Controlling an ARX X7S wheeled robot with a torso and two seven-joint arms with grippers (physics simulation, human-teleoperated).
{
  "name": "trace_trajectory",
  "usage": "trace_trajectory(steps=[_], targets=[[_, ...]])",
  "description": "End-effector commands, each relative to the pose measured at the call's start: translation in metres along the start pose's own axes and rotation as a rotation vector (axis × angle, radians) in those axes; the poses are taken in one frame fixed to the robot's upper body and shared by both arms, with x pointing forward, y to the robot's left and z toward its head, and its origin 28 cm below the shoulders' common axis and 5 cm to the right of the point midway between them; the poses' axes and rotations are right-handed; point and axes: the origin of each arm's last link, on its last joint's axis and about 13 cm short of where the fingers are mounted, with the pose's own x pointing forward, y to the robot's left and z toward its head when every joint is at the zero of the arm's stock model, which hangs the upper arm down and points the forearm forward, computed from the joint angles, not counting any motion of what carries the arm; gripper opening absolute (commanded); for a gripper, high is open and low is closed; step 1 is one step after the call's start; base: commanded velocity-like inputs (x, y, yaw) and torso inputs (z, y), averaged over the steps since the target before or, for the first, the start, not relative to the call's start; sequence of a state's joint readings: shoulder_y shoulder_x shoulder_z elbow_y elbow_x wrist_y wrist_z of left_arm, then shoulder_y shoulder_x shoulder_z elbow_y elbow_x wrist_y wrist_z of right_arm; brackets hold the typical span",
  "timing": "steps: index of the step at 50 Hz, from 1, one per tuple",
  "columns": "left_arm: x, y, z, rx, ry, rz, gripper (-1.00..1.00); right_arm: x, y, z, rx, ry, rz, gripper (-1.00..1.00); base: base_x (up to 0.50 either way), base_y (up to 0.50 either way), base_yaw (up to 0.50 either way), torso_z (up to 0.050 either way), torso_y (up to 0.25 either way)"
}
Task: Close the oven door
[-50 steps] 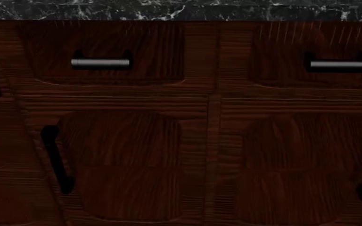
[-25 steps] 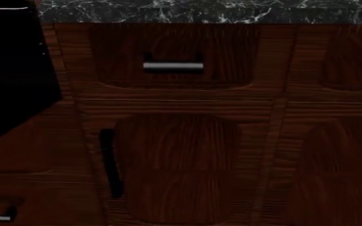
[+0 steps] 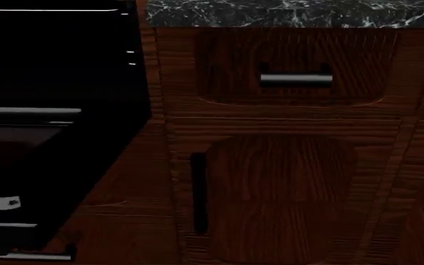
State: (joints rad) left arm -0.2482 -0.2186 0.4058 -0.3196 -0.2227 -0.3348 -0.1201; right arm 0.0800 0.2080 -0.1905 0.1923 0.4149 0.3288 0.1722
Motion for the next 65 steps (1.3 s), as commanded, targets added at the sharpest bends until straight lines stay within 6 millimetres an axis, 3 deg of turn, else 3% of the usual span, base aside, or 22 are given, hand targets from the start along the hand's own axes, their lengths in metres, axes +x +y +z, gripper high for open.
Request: trace_trajectory(steps=[1,5,18,21,23,25,27,31,52,53,54,55,56,63,64,65], targets=[[-0.001,0.0,0.001,0.011,-0.005,0.003,1.0,0.0,0.0,0.0,-0.001,-0.002,0.002,1.0,0.0,0.5,0.0,0.0,0.0],[0.003,-0.002,-0.007,0.011,-0.005,0.003,1.0,0.0,0.0,0.0,-0.002,-0.003,0.002,1.0,0.0,0.5,0.0,0.0,0.0],[-0.002,0.0,0.002,0.011,-0.006,0.0,1.0,0.0,0.0,0.0,0.0,-0.005,0.003,1.0,0.0,0.5,0.0,0.0,0.0],[0.007,-0.002,-0.014,0.011,-0.006,0.001,1.0,0.0,0.0,0.0,0.0,-0.006,0.004,1.0,0.0,0.5,0.0,0.0,0.0],[-0.001,-0.001,0.001,0.013,-0.007,0.0,1.0,0.0,0.0,0.0,-0.003,-0.007,0.005,1.0,0.0,0.48,0.0,0.0,0.0],[0.005,-0.003,-0.012,0.015,-0.008,0.0,1.0,0.0,0.0,0.0,-0.004,-0.007,0.006,1.0,0.0,0.46,0.0,0.0,0.0],[0.0,-0.001,-0.001,0.014,-0.007,0.0,1.0,0.0,0.0,0.0,-0.007,-0.006,0.005,1.0,0.0,0.46,0.0,0.0,0.0],[-0.002,0.0,0.001,0.013,-0.008,0.0,1.0,0.0,0.0,0.0,-0.01,-0.007,0.004,1.0,0.0,0.46,0.0,0.0,0.0],[-0.001,0.0,0.0,0.018,-0.007,-0.005,1.0,0.0,0.001,0.0,-0.008,-0.007,0.005,1.0,0.0,0.46,0.0,0.0,0.0],[0.004,-0.002,-0.01,0.015,-0.006,-0.006,1.0,0.0,0.0,0.0,-0.007,-0.007,0.005,1.0,0.0,0.46,0.0,0.0,0.0],[-0.001,-0.001,-0.001,0.019,-0.008,-0.004,1.0,0.0,0.0,0.0,-0.007,-0.007,0.006,1.0,0.0,0.46,0.0,0.0,0.0],[0.004,-0.002,-0.01,0.018,-0.009,-0.003,1.0,0.0,0.0,0.0,-0.007,-0.007,0.005,1.0,0.0,0.46,0.0,0.0,0.0],[-0.001,-0.001,0.0,0.016,-0.009,-0.004,1.0,0.0,0.0,0.0,-0.007,-0.008,0.006,1.0,0.0,0.45,0.0,0.0,0.0],[-0.002,0.0,0.0,0.015,-0.01,-0.005,1.0,0.0,0.0,0.0,-0.007,-0.009,0.007,1.0,0.0,0.38,0.0,0.0,0.0],[0.004,-0.002,-0.01,0.016,-0.01,-0.005,1.0,0.0,0.0,0.0,-0.007,-0.009,0.008,1.0,0.0,0.37,0.0,0.0,0.0],[0.001,-0.001,-0.003,0.015,-0.01,-0.005,1.0,0.0,0.0,0.0,-0.007,-0.01,0.008,1.0,0.0,0.37,0.0,0.0,0.0]])
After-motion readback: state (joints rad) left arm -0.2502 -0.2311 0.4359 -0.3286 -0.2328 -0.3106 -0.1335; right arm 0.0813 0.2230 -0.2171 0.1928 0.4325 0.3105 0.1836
